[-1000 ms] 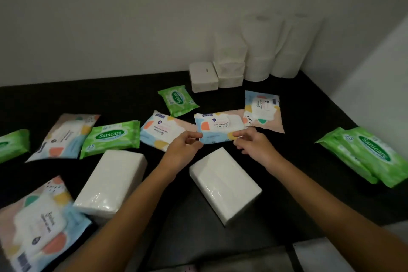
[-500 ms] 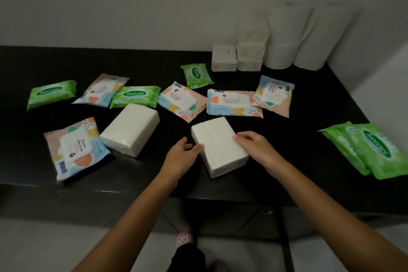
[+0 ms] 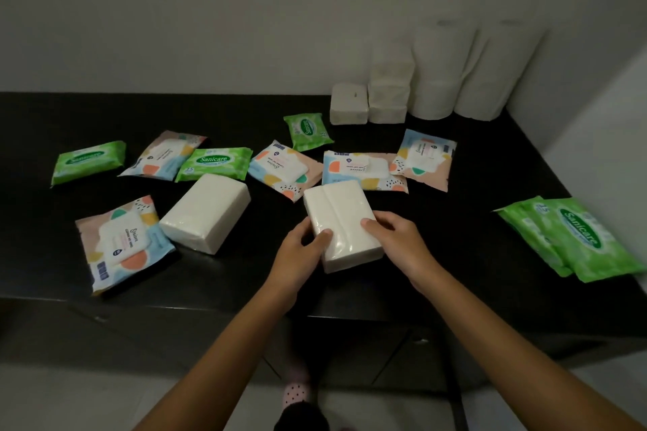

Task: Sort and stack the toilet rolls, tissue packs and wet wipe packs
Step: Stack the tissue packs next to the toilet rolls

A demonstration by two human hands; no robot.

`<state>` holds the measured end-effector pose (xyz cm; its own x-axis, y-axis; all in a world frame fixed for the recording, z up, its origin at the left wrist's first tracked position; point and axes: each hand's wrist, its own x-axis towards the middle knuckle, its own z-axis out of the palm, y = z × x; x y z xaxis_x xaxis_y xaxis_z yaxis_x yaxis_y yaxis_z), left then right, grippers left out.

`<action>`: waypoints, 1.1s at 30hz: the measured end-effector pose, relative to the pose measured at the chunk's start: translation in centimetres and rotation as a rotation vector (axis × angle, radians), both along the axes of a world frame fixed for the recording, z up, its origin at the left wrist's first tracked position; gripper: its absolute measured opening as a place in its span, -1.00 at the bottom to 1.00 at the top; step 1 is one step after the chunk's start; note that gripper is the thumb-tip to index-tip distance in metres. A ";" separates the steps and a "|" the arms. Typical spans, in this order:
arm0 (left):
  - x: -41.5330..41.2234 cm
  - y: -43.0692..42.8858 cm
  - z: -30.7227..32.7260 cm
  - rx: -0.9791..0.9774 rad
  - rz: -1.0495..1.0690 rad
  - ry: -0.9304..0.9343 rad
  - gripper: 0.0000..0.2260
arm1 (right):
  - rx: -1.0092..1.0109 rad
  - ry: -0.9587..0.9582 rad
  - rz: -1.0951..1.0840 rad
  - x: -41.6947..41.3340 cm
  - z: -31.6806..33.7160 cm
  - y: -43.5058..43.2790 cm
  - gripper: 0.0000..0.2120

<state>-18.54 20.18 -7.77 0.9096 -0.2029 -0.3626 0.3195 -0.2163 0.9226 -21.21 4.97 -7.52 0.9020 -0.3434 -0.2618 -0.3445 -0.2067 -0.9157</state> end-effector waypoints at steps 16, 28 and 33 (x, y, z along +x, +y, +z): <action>11.2 -2.1 5.2 -0.265 -0.059 -0.014 -0.45 | -0.029 -0.177 -0.137 10.3 5.0 -1.7 -0.59; 26.8 -5.5 7.8 -0.231 -0.129 -0.026 -0.42 | -0.003 -0.223 -0.226 22.8 6.9 -5.4 -0.62; 32.4 -7.8 7.0 -0.262 -0.166 0.022 -0.55 | 0.024 -0.204 -0.300 25.5 5.7 -7.8 -0.71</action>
<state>13.82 12.42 -0.79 0.8488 -0.4371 -0.2974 0.3201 -0.0229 0.9471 4.32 -2.84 -1.80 0.7967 -0.5965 -0.0975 -0.1958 -0.1021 -0.9753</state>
